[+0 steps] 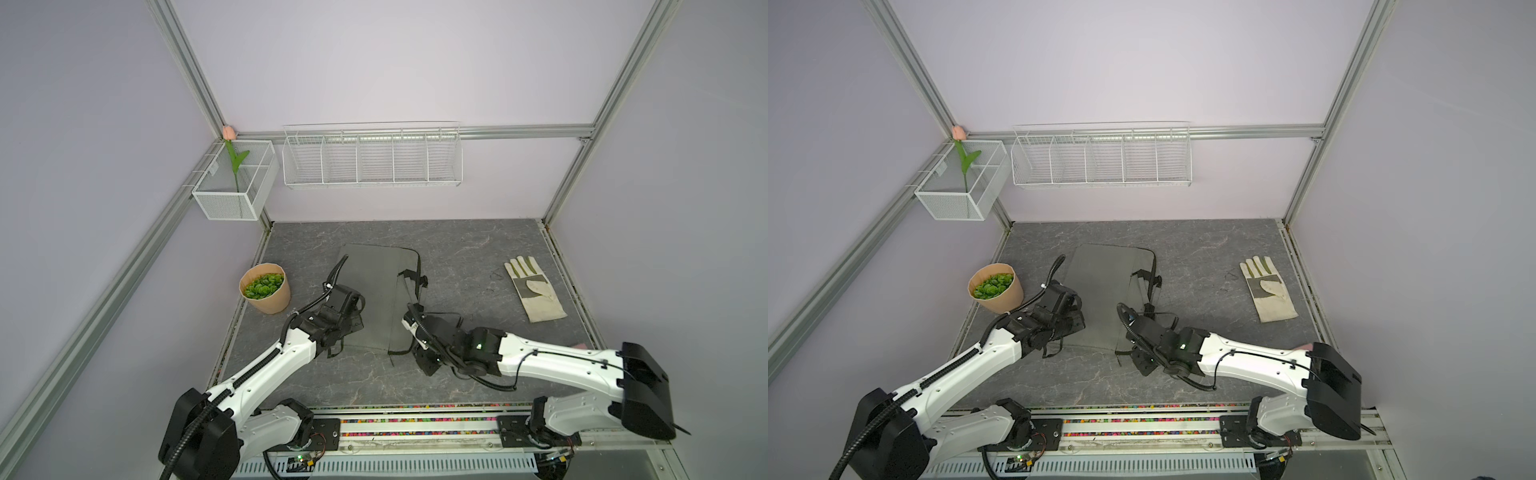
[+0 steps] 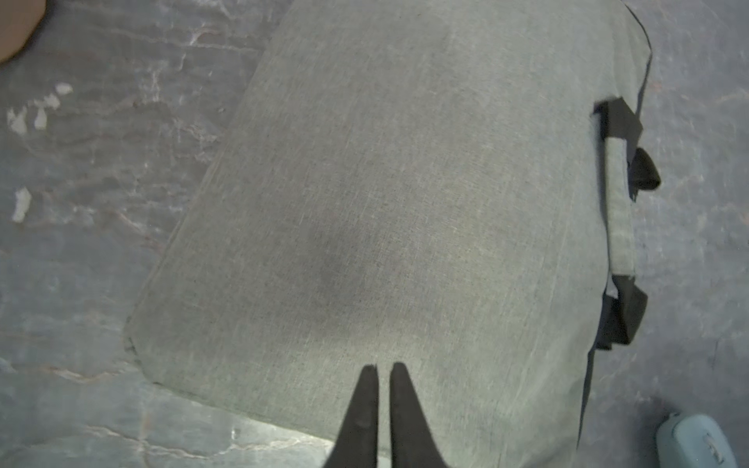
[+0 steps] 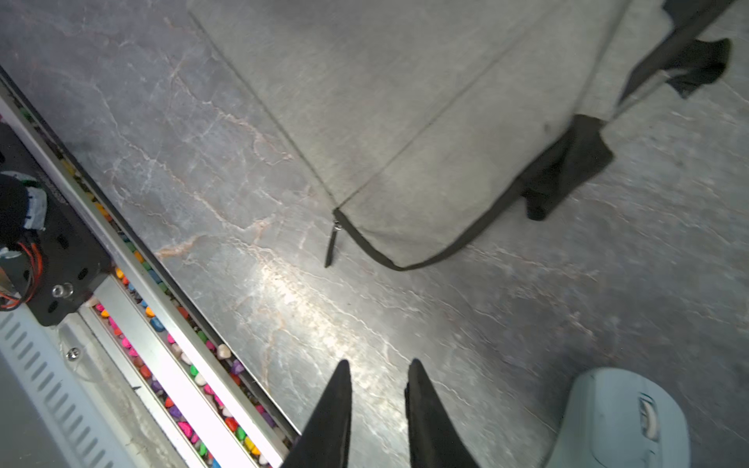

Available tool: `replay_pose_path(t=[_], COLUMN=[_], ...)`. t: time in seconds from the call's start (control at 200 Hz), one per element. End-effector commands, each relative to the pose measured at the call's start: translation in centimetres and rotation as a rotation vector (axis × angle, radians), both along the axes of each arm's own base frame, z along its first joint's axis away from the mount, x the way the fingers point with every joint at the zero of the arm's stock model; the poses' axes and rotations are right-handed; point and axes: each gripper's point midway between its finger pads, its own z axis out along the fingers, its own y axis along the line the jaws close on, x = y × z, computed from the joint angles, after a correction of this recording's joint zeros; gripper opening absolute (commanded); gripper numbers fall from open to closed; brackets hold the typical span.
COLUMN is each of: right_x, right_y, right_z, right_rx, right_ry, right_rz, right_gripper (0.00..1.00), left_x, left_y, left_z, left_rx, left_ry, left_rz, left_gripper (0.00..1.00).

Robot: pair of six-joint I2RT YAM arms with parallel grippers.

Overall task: Put the mouse into the laptop bag
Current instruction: Unzip the zipper on the zippered laptop bag.

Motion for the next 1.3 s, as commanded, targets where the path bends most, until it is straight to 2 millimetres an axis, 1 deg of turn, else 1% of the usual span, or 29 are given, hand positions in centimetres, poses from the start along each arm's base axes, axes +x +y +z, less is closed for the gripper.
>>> replay_pose_path(t=[0.0,0.085,0.17,0.275,0.425,0.545,0.595,0.62,0.71,0.8,0.955,1.11,1.295], right_x=[-0.1,-0.1,0.2,0.5,0.8,1.1,1.3,1.3,1.5,2.0,2.9,3.9,4.7], right_y=[1.9,3.5,4.8,5.6,6.2,6.4,6.5,6.5,6.5,6.1,5.8,5.5,6.3], right_z=[-1.5,-2.8,-3.8,-4.9,-6.4,-7.5,-7.9,-8.1,-8.7,-9.1,-9.2,-9.4,-9.3], right_rx=[-0.036,-0.048,-0.057,-0.063,-0.081,-0.088,-0.092,-0.095,-0.104,-0.124,-0.123,-0.103,-0.062], right_ry=[-0.014,0.001,0.017,0.030,0.047,0.054,0.058,0.060,0.070,0.066,0.046,0.057,0.083], right_rz=[-0.030,-0.034,-0.046,-0.068,-0.100,-0.127,-0.144,-0.148,-0.173,-0.214,-0.253,-0.291,-0.297], right_gripper=[0.24,0.24,0.29,0.38,0.43,0.41,0.35,0.34,0.32,0.33,0.34,0.33,0.33], left_x=[0.2,0.6,1.0,1.5,2.3,2.6,2.5,2.5,2.3,2.2,1.9,1.5,0.9], left_y=[-0.2,-0.3,-0.4,-0.2,1.1,1.7,1.9,2.0,2.0,1.8,1.9,1.7,2.0], left_z=[-1.2,-2.1,-3.0,-4.3,-6.5,-7.8,-8.3,-8.6,-9.6,-10.2,-10.8,-10.8,-10.8], left_rx=[-0.015,-0.020,-0.021,-0.040,-0.100,-0.115,-0.111,-0.110,-0.120,-0.132,-0.134,-0.142,-0.137], left_ry=[0.014,0.025,0.046,0.084,0.139,0.180,0.202,0.213,0.251,0.264,0.274,0.285,0.288], left_rz=[0.033,0.053,0.067,0.083,0.137,0.157,0.162,0.166,0.169,0.165,0.163,0.153,0.154], left_gripper=[0.03,0.03,0.03,0.02,0.01,0.01,0.01,0.01,0.00,0.00,0.00,0.00,0.00])
